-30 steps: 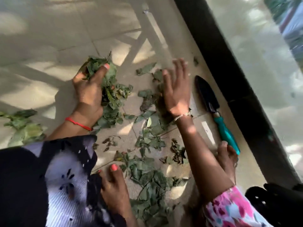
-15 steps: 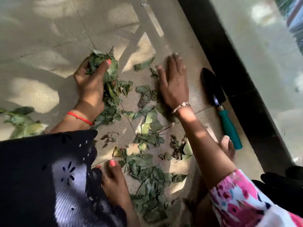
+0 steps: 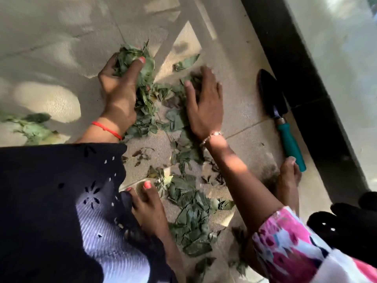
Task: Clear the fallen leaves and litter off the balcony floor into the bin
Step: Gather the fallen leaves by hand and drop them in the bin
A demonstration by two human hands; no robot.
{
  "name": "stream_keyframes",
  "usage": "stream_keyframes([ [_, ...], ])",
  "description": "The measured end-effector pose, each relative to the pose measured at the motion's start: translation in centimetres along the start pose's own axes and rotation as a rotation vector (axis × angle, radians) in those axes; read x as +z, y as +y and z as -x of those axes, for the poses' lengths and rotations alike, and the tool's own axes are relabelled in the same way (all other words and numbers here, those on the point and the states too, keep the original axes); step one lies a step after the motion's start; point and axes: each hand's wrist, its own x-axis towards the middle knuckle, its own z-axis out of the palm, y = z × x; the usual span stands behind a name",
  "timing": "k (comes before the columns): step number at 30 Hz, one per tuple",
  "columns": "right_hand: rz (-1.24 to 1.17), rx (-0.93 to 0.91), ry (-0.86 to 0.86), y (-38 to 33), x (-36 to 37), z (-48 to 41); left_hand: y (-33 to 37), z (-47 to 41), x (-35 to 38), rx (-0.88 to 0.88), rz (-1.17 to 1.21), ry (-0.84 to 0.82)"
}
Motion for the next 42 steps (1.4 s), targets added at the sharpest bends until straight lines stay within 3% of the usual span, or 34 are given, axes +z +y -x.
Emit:
stream_keyframes([
  [3, -0.272, -0.038, -0.014, -1.1, -0.3, -0.8, 0.1, 0.1, 0.1, 0.007, -0.023, -0.010],
  [8, 0.068, 0.003, 0.106, 1.6, -2.7, 1.7, 0.1, -0.3, -0.2, -0.003, -0.100, 0.035],
  [13, 0.269, -0.022, -0.027, 3.2, -2.6, 8.6, 0.3, -0.7, -0.4, -0.012, -0.072, 0.049],
  [16, 0.329, -0.123, -0.089, 2.9, -1.4, 10.1, 0.4, -0.7, -0.4, -0.022, -0.059, 0.040],
  [21, 0.295, -0.107, -0.026, -1.0, 2.0, 5.8, 0.4, -0.8, -1.0, 0.045, -0.027, 0.004],
  [24, 0.216, -0.127, 0.046, -3.2, 3.0, 2.3, 0.1, -0.6, -1.6, 0.030, -0.014, 0.090],
  [28, 0.224, -0.396, 0.043, -3.6, 2.7, 1.8, 3.8, -1.8, -0.7, 0.125, -0.036, 0.208],
  [31, 0.286, -0.750, -0.026, -2.3, 3.0, 4.3, -0.6, 1.7, -4.2, 0.059, -0.218, 0.275],
  [33, 0.350, -0.962, -0.034, -1.6, 3.8, 5.0, -8.5, 8.6, -8.0, -0.137, -0.326, 0.282],
  [34, 0.388, -1.021, -0.032, -1.6, 4.4, 4.9, -10.9, 11.9, -8.8, -0.193, -0.496, 0.189],
  [35, 0.425, -1.043, -0.016, -1.8, 5.0, 4.7, -12.9, 14.8, -9.2, -0.298, -0.732, 0.163],
  [37, 0.509, -1.013, -0.022, -2.8, 6.0, 3.8, -14.0, 18.1, -8.6, -0.273, -1.049, 0.160],
  [40, 0.645, -0.839, -0.059, -3.9, 5.7, 1.7, -11.4, 16.3, -7.9, -0.152, -1.308, 0.210],
  [42, 0.614, -0.736, -0.041, -3.7, 4.7, 0.2, -11.4, 17.0, -8.0, -0.202, -1.354, 0.116],
])
